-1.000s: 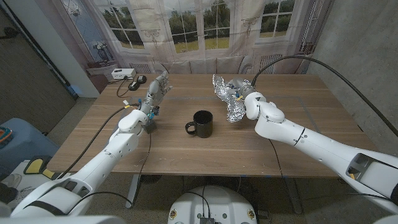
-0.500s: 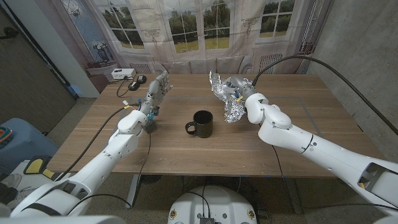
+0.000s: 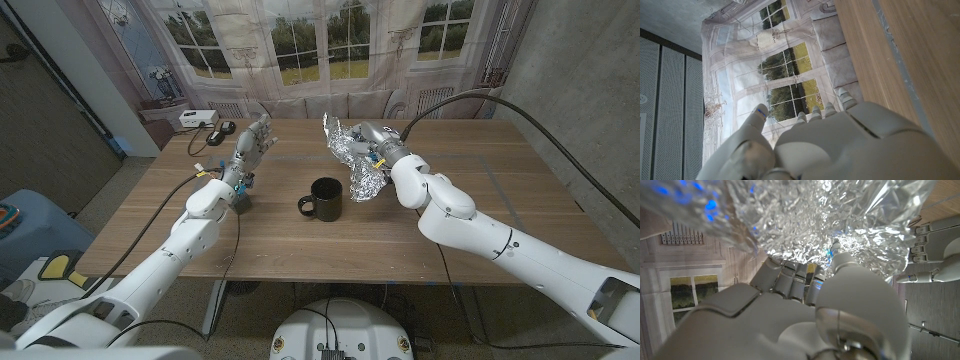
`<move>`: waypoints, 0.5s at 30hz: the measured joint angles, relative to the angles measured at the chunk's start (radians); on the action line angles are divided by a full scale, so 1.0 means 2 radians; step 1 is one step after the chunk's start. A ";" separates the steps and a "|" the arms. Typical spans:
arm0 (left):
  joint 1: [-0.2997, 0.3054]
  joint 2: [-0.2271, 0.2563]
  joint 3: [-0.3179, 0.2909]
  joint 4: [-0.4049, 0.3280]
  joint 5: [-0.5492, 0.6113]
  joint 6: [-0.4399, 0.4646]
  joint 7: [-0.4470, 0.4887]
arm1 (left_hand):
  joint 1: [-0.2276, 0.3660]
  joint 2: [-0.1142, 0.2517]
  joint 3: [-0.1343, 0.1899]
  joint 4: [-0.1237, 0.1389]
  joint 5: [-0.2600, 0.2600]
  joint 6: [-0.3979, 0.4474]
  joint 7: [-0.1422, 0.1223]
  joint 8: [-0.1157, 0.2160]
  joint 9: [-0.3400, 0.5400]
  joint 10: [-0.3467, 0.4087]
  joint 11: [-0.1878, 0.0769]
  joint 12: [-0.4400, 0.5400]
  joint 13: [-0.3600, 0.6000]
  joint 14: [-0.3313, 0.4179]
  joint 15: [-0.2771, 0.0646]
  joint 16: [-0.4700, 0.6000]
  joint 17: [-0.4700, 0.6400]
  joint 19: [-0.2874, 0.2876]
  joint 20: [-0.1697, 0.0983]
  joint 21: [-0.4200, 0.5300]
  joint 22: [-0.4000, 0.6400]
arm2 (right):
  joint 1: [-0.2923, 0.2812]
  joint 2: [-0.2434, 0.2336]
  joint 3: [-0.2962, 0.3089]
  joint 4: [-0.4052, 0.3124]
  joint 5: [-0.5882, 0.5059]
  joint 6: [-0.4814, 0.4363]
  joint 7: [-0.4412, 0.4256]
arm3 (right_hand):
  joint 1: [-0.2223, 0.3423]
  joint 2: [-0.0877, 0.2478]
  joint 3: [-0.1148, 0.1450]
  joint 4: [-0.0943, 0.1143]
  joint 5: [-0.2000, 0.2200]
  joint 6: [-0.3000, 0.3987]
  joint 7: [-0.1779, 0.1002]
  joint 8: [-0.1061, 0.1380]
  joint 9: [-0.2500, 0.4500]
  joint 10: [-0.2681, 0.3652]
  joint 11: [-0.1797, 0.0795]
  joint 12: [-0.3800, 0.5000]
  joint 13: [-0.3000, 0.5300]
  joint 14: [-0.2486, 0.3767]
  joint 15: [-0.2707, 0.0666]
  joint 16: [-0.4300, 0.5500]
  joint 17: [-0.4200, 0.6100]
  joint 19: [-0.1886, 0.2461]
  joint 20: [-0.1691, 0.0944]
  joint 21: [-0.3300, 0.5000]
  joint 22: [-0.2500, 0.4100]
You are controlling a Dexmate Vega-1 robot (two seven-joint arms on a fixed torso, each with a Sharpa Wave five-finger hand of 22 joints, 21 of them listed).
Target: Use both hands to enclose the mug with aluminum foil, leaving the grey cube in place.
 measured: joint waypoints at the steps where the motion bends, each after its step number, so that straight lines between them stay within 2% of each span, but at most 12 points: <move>1: 0.002 0.001 -0.001 -0.002 0.000 0.000 0.001 | 0.000 0.000 0.000 0.000 0.000 0.000 0.000 0.000 0.000 0.000 0.000 0.000 0.000 0.000 0.000 0.000 0.000 0.000 0.000 0.000 0.000 | -0.002 0.000 0.001 -0.003 0.000 0.004 0.001 | 0.000 0.000 -0.001 0.001 0.000 0.000 0.000 0.000 0.000 0.000 0.000 0.000 0.000 0.000 0.000 0.000 0.000 0.000 0.000 0.002 0.000; 7: 0.009 0.004 -0.003 -0.010 -0.002 -0.002 0.003 | -0.001 0.001 0.000 0.000 0.000 0.000 0.000 0.000 0.000 0.000 0.000 0.000 0.000 0.000 0.000 0.000 0.000 0.000 0.000 0.000 0.000 | -0.006 0.005 0.002 -0.009 -0.002 0.022 0.010 | 0.000 0.000 -0.001 0.001 -0.002 0.003 0.003 -0.003 0.000 0.003 0.003 0.001 0.000 0.001 0.001 0.000 0.001 0.000 0.000 0.003 0.000; 15: 0.014 0.006 -0.006 -0.013 -0.004 -0.006 0.003 | -0.003 0.003 0.000 0.000 0.000 0.000 0.000 0.000 0.000 0.000 0.000 0.000 0.000 0.000 0.000 0.000 0.000 0.000 0.000 0.000 0.000 | -0.005 0.014 -0.005 -0.010 -0.012 0.046 0.023 | 0.000 0.000 -0.001 0.001 -0.002 0.008 0.003 -0.004 0.000 0.005 0.000 0.001 0.000 0.006 -0.001 0.000 0.001 0.000 0.000 0.003 0.000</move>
